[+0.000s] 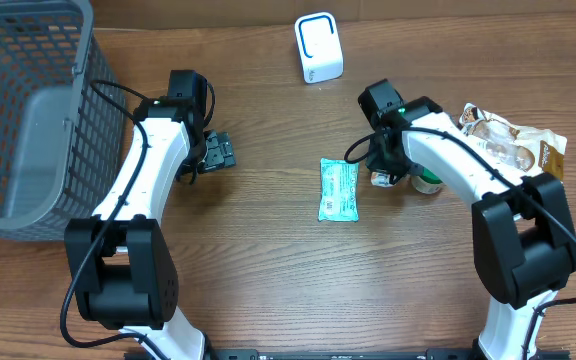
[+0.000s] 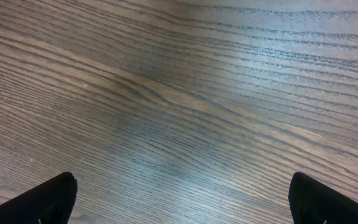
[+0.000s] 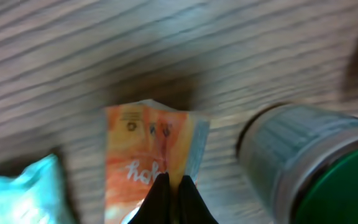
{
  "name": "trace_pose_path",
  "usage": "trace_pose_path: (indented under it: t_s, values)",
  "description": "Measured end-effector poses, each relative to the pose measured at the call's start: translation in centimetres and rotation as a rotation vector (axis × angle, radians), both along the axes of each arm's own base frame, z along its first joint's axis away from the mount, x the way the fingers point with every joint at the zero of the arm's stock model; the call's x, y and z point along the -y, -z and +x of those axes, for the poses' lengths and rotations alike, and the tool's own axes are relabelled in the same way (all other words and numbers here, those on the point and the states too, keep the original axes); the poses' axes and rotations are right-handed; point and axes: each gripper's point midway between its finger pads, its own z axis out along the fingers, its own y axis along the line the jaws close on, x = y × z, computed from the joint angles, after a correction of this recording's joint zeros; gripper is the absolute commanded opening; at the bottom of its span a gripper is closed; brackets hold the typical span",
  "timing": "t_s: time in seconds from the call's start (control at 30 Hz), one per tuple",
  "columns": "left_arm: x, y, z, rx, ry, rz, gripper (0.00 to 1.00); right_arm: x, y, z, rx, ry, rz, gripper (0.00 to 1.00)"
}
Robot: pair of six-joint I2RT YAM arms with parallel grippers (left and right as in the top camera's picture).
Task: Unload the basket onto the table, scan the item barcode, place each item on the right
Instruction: 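Carry the orange packet down to the right beside the jar, then set the orange packet down and open the right gripper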
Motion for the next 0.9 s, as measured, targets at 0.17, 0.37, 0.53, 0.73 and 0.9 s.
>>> trace_pose_path:
  t_s: [0.17, 0.37, 0.53, 0.73, 0.9]
  values:
    - [0.0, 0.0, 0.0, 0.000, 0.000, 0.000, 1.00, 0.6, 1.3, -0.2, 0.026, 0.072, -0.009, 0.04]
    - [0.0, 0.0, 0.0, 0.000, 0.000, 0.000, 1.00, 1.5, 1.8, -0.8, 0.026, 0.105, -0.043, 0.04]
    - [0.0, 0.0, 0.0, 0.000, 0.000, 0.000, 1.00, 2.9, 1.8, -1.6, -0.007, 0.125, -0.083, 0.25]
    - [0.0, 0.0, 0.0, 0.000, 0.000, 0.000, 1.00, 5.1, 1.4, -2.5, -0.050, 0.149, -0.125, 0.64]
    - [0.0, 0.0, 0.0, 0.000, 0.000, 0.000, 1.00, 5.8, 0.8, -3.9, -0.120, 0.137, -0.154, 0.66]
